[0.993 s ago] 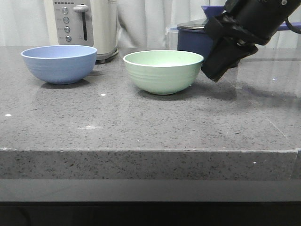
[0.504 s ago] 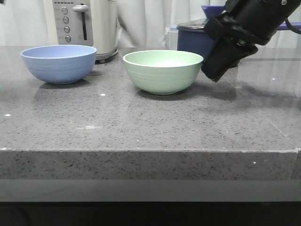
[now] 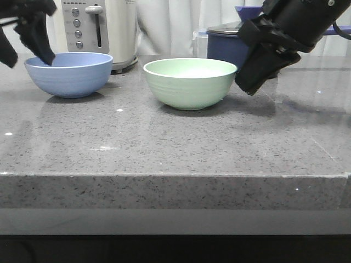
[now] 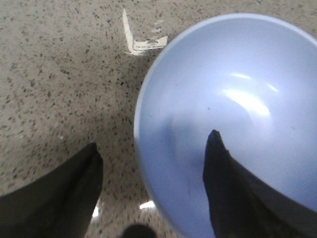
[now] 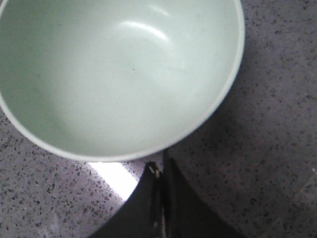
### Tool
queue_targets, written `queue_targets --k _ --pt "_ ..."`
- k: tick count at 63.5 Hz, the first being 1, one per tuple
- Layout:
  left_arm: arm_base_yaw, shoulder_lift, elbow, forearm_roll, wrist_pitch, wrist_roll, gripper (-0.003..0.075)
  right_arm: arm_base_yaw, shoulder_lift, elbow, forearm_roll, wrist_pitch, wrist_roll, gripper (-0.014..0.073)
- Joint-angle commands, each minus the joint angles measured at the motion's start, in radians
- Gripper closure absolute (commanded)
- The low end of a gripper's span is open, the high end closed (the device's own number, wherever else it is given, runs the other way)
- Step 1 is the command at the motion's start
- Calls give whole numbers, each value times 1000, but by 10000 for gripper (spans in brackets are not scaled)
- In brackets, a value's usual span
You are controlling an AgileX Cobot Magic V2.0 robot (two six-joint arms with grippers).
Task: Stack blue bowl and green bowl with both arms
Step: 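Lift the blue bowl with the left gripper over the green bowl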
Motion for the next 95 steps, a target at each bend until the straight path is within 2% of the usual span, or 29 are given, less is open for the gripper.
queue_targets --k 1,10,29,37,48,67,77,95 --pt "1 -24 -36 -25 -69 -6 287 -1 -37 -26 31 -31 -11 657" --pt "1 -12 -36 -25 -114 -10 375 -1 -37 -26 31 -30 -11 657" --pt "1 -12 -36 -25 -110 -10 668 -1 -37 -26 31 -30 -11 657" --pt "1 -12 -36 -25 -110 -10 741 -1 -37 -26 31 -30 -11 657" --pt "1 -32 -41 -25 -102 -10 740 -1 -37 -26 31 -30 -11 657" --pt "-43 -129 -155 -27 -32 -8 740 -1 -37 -26 31 -30 -11 657" --pt "-126 -136 -214 -27 -4 -3 740 -1 -37 -26 31 -30 -11 657" --pt "-302 -100 -227 -27 -57 -3 740 -1 -37 -26 31 -30 -11 657"
